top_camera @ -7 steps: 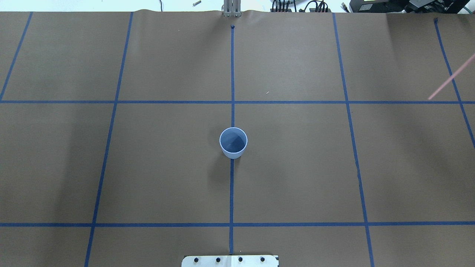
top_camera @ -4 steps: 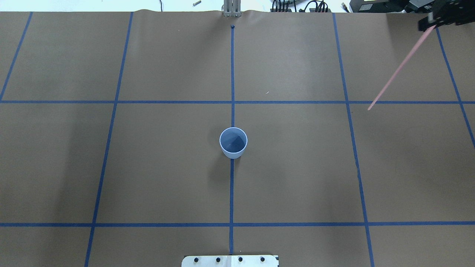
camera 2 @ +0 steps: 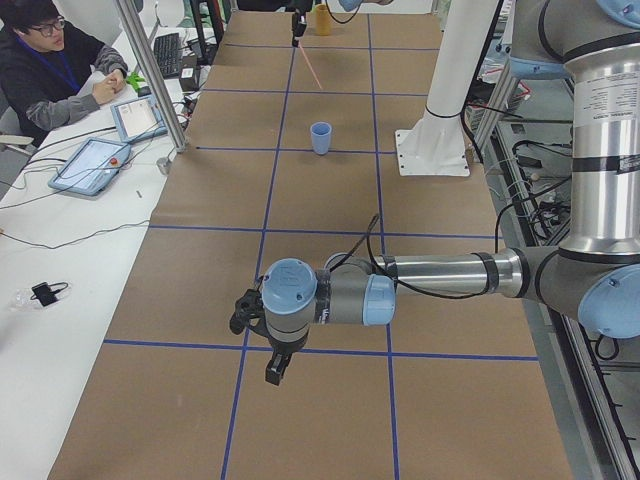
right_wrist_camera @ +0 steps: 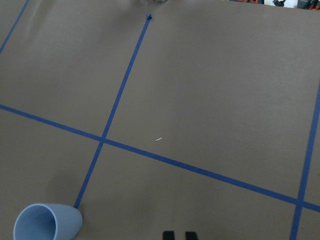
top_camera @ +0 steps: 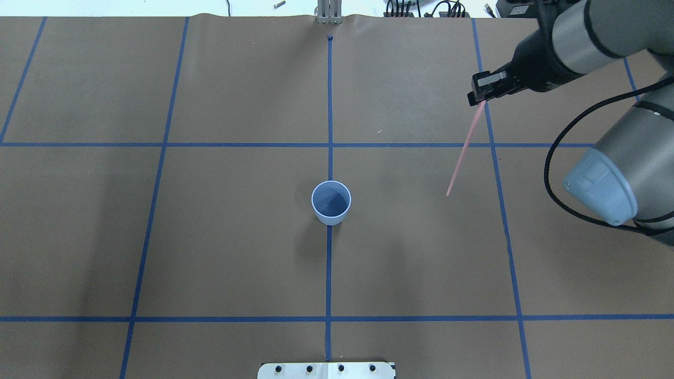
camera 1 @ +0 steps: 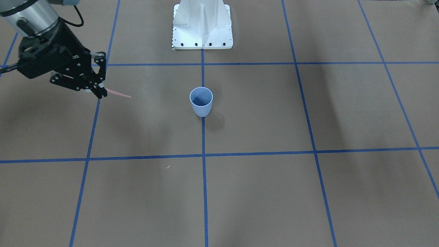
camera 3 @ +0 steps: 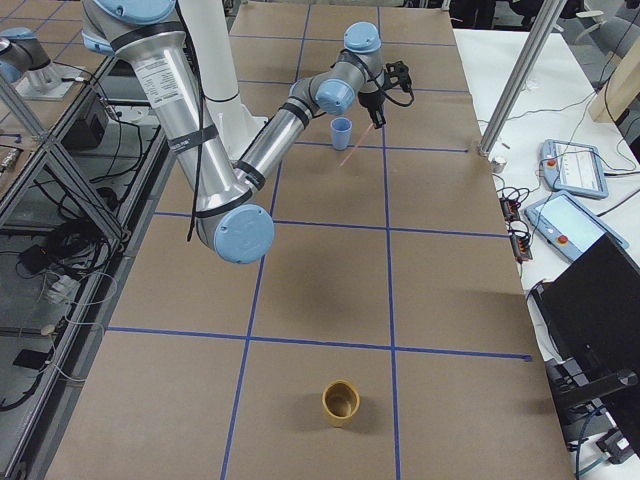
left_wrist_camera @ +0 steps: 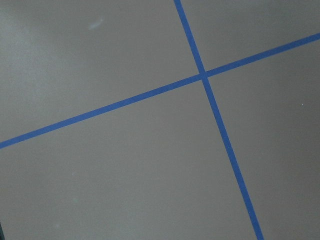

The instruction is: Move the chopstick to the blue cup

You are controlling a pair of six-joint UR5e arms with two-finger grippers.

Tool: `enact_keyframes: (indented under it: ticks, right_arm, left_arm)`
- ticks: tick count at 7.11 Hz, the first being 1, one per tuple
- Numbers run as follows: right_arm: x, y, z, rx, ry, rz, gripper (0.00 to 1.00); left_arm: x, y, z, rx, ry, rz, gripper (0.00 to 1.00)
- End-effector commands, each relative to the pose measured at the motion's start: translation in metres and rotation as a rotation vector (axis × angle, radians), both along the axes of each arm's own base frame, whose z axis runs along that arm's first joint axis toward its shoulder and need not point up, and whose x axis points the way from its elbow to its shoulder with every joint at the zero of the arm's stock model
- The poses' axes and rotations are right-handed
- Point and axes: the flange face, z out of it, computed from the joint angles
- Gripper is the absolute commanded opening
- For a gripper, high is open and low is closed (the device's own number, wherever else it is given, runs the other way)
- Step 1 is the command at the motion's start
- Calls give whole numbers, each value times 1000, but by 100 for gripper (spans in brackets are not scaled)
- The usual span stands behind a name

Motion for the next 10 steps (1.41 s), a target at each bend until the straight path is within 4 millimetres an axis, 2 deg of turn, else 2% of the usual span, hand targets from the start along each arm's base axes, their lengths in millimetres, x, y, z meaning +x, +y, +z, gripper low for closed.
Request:
enact_keyframes:
  ticks: [1,2,3,4,5,6,7,10]
  right_arm:
    - [-44,18,-19,30,29,-30,0]
    - [-75,24,-59,-24,38,-15,0]
    - [-113,41,-75,-40,47,2,0]
    - [-136,38,-103,-84,21,38,0]
    - [-152,28,-131,-126,8,59,0]
    - [-149,29,-167,-146,29,61,0]
    - [-146,31,-180,-145,34,64,0]
    - [-157,13,-160,-140,96,106,0]
  left_arm:
    - [6,15,-14,-92,56,-103,99]
    - [5,15,-13,-92,56,-104,99]
    - [5,16,-12,-95,55,-105,99]
    - [6,16,-10,-99,55,-103,99]
    - [6,17,-7,-104,54,-104,99]
    - [6,17,-6,-106,54,-105,99]
    - [6,20,-4,-112,54,-105,99]
    - [6,21,-2,-112,54,-104,99]
